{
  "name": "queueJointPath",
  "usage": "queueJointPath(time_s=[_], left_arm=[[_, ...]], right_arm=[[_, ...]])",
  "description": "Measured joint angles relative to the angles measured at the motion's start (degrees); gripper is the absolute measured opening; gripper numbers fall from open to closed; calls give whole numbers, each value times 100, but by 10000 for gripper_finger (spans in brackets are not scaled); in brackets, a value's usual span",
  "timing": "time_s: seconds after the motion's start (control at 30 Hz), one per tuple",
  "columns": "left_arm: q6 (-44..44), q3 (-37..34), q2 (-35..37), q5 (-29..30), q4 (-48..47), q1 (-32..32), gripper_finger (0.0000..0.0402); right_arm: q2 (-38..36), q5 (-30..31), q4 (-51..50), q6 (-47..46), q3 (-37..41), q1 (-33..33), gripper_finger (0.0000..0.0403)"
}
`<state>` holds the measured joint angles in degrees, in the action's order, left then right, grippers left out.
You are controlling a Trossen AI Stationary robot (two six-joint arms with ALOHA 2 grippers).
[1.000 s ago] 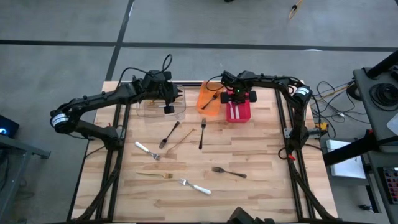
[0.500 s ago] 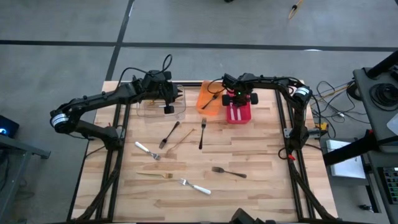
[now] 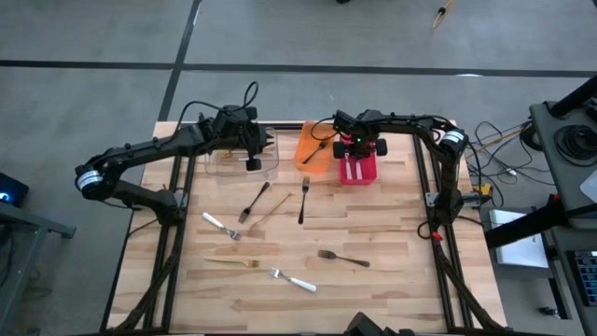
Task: Sort silverware by color (type)
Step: Put the white fork into the red bin, then put the gold fork into the transparent bin
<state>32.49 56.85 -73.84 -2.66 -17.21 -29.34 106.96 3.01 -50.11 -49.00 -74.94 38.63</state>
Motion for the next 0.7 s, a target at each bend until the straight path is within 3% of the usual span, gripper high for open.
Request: queueJointPath(time_s=[0.43, 0.7], left_arm=[[0, -2, 0, 0, -4, 0, 48], [0, -2, 0, 0, -13, 0, 48]], right_arm=[[-6, 1, -70, -50, -187, 0, 98], [-44, -2, -778, 146, -709, 0, 118]])
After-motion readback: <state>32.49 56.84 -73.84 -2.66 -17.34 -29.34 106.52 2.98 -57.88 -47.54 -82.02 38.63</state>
